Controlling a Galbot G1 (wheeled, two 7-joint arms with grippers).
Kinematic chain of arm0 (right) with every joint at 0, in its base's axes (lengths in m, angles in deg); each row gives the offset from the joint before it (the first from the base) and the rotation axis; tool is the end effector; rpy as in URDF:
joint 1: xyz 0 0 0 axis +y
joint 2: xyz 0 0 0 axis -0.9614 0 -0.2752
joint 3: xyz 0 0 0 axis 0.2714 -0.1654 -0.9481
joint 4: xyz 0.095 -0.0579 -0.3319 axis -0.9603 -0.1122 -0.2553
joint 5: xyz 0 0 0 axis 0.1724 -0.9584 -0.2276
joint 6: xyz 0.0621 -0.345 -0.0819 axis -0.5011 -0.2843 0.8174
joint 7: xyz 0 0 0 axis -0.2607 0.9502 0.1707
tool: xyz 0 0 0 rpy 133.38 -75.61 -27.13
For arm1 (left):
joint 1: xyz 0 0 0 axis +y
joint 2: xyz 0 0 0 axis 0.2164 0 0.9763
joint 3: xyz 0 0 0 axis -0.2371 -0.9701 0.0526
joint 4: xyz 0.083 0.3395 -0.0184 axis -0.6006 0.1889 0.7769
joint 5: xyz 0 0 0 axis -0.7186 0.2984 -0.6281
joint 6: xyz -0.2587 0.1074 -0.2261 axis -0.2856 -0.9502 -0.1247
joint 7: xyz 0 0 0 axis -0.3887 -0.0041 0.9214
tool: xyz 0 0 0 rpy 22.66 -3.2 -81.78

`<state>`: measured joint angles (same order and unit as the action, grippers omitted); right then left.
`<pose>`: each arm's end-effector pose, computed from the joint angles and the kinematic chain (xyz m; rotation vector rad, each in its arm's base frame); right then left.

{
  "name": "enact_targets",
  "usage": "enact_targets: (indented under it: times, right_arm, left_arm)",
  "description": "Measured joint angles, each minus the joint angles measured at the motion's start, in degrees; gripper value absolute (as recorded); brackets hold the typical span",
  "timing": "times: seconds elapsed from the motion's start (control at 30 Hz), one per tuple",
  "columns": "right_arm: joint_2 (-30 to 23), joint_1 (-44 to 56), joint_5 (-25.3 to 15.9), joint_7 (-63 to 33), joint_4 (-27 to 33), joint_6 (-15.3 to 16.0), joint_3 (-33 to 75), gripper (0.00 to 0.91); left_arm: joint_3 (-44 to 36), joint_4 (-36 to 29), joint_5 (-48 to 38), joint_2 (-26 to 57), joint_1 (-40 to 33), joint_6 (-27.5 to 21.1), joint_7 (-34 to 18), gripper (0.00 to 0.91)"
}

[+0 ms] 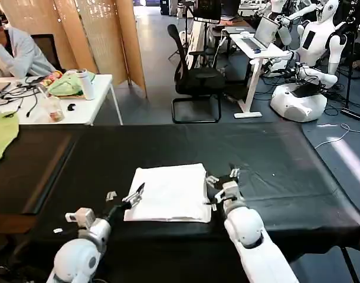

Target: Fold and organize the clothes.

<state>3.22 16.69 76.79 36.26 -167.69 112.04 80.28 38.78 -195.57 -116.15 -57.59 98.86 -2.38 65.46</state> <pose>0.3337 0.0361 -0.2908 0.1693 -2.8140 0.2951 0.2357 0.0626 -0.2981 -0.3148 -2.7778 0.3496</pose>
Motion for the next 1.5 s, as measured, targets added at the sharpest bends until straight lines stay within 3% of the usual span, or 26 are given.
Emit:
enact_targets:
  times: [0.17,0.3,0.43,0.47,0.5,0.53,0.6,0.7,0.8,0.93,1.03,1.17,1.2,1.23,1.5]
  right_arm:
    - [0.79,1.26,9.53,2.50,-3.11,2.25,0.57,0.878]
    - [0.60,1.20,15.35,2.96,-3.70,2.35,0.49,0.878]
    - [0.26,0.56,17.84,2.78,-2.98,2.36,0.44,0.731]
    - [0.19,0.46,18.32,2.77,-2.68,2.40,0.39,0.517]
    - [0.07,0.42,18.74,2.78,-2.28,2.41,0.30,0.449]
    - [-0.04,0.43,18.98,2.82,-1.93,2.42,0.19,0.322]
    - [-0.28,0.54,19.33,2.91,-1.17,2.40,-0.04,0.254]
    - [-0.74,0.66,19.59,3.18,0.02,2.38,-0.34,0.244]
    - [-1.15,0.36,19.68,3.44,0.95,2.22,-0.38,0.088]
    - [-1.33,-0.10,19.71,3.56,1.23,1.58,-0.27,0.010]
    - [-1.57,-0.83,19.64,3.18,1.77,-0.06,0.19,0.000]
    - [-2.05,-1.99,19.16,2.78,2.75,-1.17,0.49,0.020]
    - [-2.09,-2.08,18.93,2.86,2.97,-1.06,0.47,0.166]
    - [-2.07,-2.03,18.37,3.10,3.10,-0.78,0.42,0.878]
    - [-1.03,0.64,18.40,4.83,-0.57,0.25,2.08,0.878]
  left_arm:
    - [0.60,0.39,0.39,-1.33,0.86,0.28,0.20,0.878]
    - [0.65,0.49,0.65,-1.76,0.94,0.29,0.20,0.878]
    - [0.62,0.66,0.97,-2.04,1.17,0.29,0.20,0.878]
    - [0.62,0.71,1.02,-2.09,1.21,0.29,0.20,0.878]
    - [0.61,0.76,1.06,-2.12,1.25,0.29,0.20,0.878]
    - [0.61,0.80,1.10,-2.12,1.26,0.29,0.21,0.878]
    - [0.61,0.97,1.13,-2.12,1.29,0.29,0.22,0.878]
    - [0.66,1.07,1.22,-2.10,1.45,0.36,0.23,0.878]
    - [0.74,1.07,1.31,-2.09,1.80,0.50,0.24,0.878]
    - [0.94,0.97,1.40,-2.15,2.36,0.69,0.25,0.878]
    - [1.17,0.91,1.40,-2.17,2.69,0.92,0.25,0.878]
    - [1.29,0.90,1.39,-2.41,2.98,1.10,0.29,0.878]
    - [1.29,0.90,1.39,-2.59,3.05,1.18,0.32,0.878]
    - [1.29,0.90,1.40,-2.75,3.13,1.24,0.35,0.878]
    - [1.77,0.95,-2.63,-4.30,3.15,1.21,0.62,0.878]
